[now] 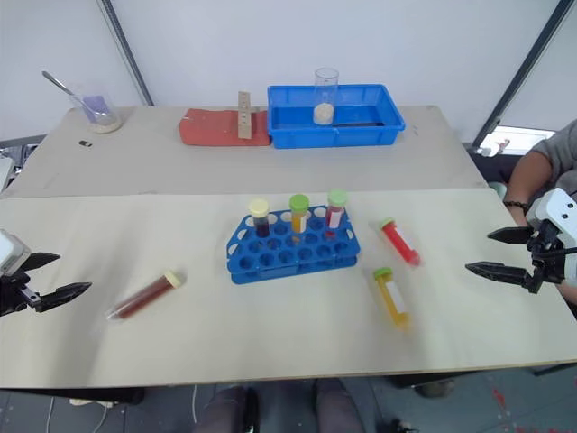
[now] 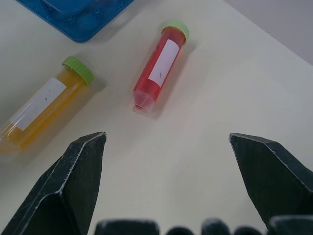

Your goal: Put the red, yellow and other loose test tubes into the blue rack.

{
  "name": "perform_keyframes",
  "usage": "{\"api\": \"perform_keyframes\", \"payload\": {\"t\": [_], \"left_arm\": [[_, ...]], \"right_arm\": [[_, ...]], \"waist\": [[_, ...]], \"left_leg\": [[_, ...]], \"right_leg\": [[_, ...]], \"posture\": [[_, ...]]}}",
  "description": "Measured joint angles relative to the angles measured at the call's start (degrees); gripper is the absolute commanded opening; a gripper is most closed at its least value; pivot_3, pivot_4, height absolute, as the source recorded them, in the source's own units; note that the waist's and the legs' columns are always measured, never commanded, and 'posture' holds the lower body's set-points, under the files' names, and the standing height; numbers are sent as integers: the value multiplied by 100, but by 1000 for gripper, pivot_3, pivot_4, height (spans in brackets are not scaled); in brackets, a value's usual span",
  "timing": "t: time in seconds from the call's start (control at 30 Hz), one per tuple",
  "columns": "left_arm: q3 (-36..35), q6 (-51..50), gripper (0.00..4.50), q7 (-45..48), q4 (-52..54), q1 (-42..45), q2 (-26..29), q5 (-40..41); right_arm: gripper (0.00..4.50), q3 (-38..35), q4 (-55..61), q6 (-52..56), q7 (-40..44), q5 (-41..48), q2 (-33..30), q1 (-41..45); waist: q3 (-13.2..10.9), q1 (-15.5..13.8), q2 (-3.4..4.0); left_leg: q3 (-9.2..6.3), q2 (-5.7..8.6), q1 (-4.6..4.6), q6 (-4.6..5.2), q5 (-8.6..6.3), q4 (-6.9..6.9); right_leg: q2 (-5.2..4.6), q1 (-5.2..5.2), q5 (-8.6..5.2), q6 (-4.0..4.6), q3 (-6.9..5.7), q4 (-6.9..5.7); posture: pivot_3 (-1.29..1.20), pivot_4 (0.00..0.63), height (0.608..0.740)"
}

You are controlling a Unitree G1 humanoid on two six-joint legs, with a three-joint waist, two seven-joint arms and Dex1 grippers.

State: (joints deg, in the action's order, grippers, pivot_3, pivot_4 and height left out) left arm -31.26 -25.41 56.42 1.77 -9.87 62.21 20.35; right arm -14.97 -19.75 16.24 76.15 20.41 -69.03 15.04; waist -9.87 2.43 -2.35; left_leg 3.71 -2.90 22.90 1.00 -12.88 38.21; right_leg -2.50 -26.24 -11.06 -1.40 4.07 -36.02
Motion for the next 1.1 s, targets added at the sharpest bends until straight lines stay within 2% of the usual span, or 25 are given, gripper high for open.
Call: {"api": "perform_keyframes", "payload": {"t": [0.57, 0.7, 0.83, 0.87, 0.93, 1.1], "left_arm": [[87, 467, 4497, 61, -245, 269, -292, -151], [135, 362, 4497, 103, 344, 404, -465, 137], [836, -187, 4497, 82, 1863, 821, -633, 787], [1018, -339, 4497, 59, 2143, 929, -675, 941], [1409, -589, 4497, 12, 2595, 1242, -776, 1183], [2359, -868, 4497, 134, 3175, 1928, -889, 1581]], "right_arm": [[4461, 75, -386, -359, 136, -20, 61, 225], [4461, 97, -340, -345, 142, -6, 63, 395], [4461, 222, 213, -20, 138, 117, 173, 527], [4461, 266, 368, 91, 121, 128, 223, 572], [4461, 392, 678, 377, 7, 139, 361, 731], [4461, 1516, 1123, 1636, -562, -424, 536, 1735]], "waist": [[0, 3, 0], [0, -5, -1], [0, -47, -1], [0, -46, -1], [0, -25, -1], [0, 39, 0]], "left_leg": [[2, 1, -2, 0, 0, 0], [2, 1, 0, 0, 1, 1], [1, 3, 1, -1, 1, 7], [1, 4, 0, -1, 1, 7], [-1, 4, 0, -1, 2, 8], [-9, 5, -3, -1, 3, 9]], "right_leg": [[0, 2, 1, 0, 1, -3], [-1, 4, 2, -2, 1, -3], [0, 8, 11, -18, 6, -2], [0, 10, 29, -48, 6, -4], [4, 9, 33, -54, 7, -5], [13, 8, 32, -50, 12, -8]], "posture": [[0, 150, 740], [0, 150, 740], [0, 150, 740], [0, 150, 740], [0, 150, 740], [0, 150, 740]]}}
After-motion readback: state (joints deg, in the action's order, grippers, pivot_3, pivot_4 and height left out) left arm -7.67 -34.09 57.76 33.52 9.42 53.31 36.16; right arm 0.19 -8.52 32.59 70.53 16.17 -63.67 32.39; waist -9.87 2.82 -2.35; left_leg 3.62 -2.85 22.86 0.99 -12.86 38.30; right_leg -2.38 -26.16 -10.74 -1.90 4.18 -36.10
